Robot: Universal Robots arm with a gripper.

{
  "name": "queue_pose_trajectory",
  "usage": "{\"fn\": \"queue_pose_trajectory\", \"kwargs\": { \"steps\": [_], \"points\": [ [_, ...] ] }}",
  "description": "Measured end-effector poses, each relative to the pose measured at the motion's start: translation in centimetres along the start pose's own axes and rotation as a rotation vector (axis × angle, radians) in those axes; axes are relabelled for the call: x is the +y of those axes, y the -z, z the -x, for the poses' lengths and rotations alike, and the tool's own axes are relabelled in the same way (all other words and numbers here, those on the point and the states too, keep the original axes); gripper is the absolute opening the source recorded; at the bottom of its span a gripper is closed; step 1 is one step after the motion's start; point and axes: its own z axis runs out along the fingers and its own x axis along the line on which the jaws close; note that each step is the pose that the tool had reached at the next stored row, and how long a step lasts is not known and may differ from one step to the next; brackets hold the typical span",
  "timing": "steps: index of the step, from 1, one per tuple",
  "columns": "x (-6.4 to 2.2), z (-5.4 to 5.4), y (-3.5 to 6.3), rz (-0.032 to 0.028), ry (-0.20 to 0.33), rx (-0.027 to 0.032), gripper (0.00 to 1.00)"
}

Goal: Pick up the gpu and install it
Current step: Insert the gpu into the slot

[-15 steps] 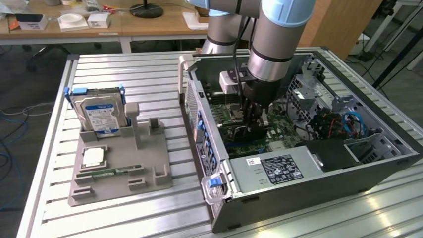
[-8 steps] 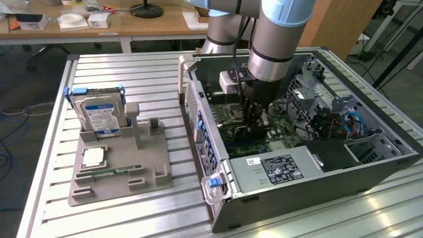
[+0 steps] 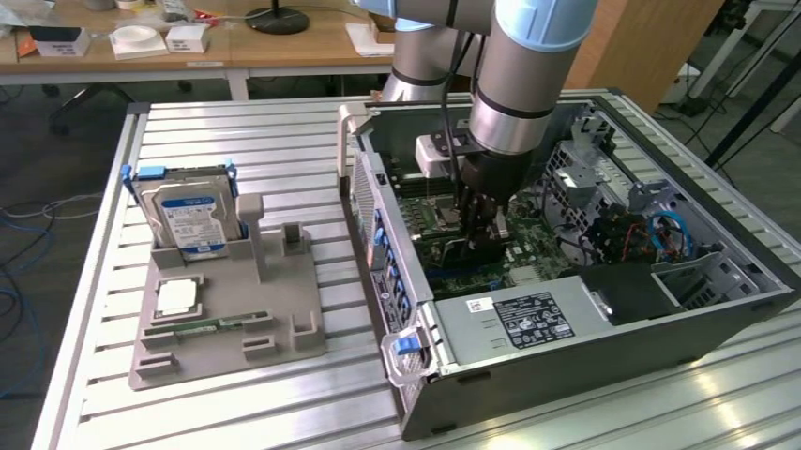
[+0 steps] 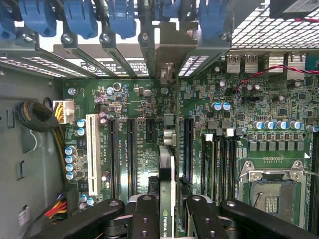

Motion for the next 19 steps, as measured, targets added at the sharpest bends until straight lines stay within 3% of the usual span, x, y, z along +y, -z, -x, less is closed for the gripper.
{"fn": "queue_pose_trajectory", "kwargs": {
  "steps": [19],
  "points": [
    [0.15, -0.16, -0.01, -0.0008, 0.005, -0.0006, 0.26]
  ]
}}
